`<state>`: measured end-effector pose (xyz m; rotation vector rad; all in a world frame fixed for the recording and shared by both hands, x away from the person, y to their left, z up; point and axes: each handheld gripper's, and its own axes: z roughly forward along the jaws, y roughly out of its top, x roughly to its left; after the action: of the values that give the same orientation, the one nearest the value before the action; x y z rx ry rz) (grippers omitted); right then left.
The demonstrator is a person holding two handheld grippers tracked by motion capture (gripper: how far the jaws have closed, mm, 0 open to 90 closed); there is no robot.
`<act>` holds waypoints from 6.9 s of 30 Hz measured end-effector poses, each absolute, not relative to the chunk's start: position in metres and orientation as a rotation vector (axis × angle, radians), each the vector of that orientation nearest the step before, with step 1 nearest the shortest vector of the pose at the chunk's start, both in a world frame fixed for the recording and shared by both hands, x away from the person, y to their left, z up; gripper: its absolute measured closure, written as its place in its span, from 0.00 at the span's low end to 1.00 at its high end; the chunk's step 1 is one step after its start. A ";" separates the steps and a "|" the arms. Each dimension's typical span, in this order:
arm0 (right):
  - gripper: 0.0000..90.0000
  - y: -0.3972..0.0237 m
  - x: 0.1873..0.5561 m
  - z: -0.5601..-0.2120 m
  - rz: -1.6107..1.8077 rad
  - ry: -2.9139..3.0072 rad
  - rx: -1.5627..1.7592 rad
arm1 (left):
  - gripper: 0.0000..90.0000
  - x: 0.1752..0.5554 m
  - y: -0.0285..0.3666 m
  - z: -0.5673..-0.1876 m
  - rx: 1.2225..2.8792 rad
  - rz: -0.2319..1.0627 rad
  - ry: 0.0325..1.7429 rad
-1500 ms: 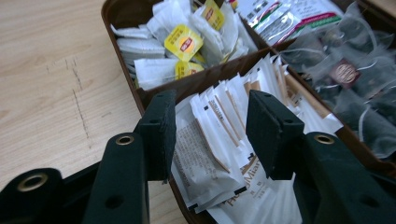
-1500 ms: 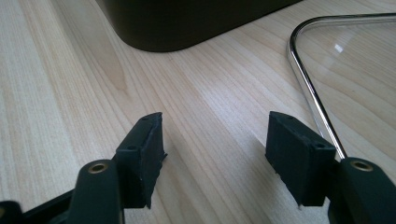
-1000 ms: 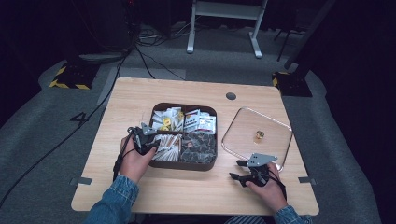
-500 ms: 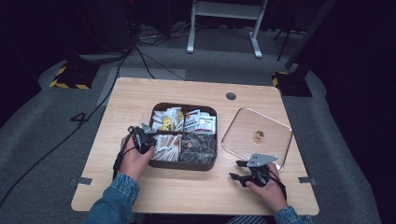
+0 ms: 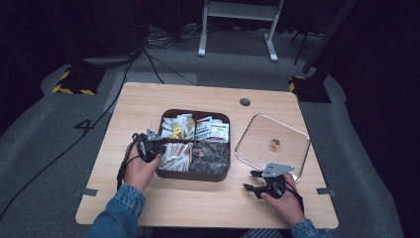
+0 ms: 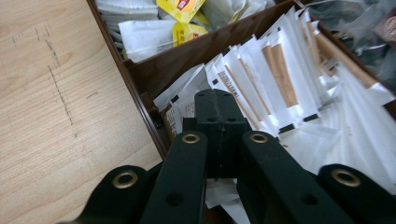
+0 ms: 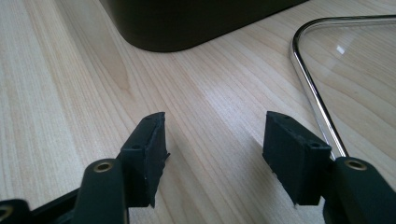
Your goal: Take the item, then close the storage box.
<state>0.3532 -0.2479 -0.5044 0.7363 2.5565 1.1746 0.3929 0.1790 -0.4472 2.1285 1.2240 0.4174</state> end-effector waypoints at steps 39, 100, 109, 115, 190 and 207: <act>0.44 -0.248 0.353 -0.504 1.175 2.557 0.736 | 1.00 0.360 0.209 -0.387 1.862 0.534 1.092; 0.44 -0.247 0.356 -0.504 1.180 2.567 0.725 | 1.00 0.382 0.280 -0.465 1.976 0.494 1.449; 0.44 -0.247 0.356 -0.504 1.180 2.566 0.726 | 1.00 0.385 0.276 -0.471 2.010 0.474 1.447; 0.44 -0.247 0.356 -0.504 1.179 2.566 0.724 | 0.76 0.385 0.277 -0.471 1.976 0.415 1.480; 0.43 -0.330 0.421 -0.454 1.224 2.093 1.214 | 0.39 0.283 0.223 -0.494 2.128 0.423 1.192; 0.43 -0.323 0.456 -0.484 1.040 2.109 1.313 | 0.36 0.281 0.226 -0.504 2.095 0.453 1.171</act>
<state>0.4563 -0.3229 -0.4837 1.3126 2.1088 1.0404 0.2809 0.2259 -0.5045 2.0945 1.1714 0.4526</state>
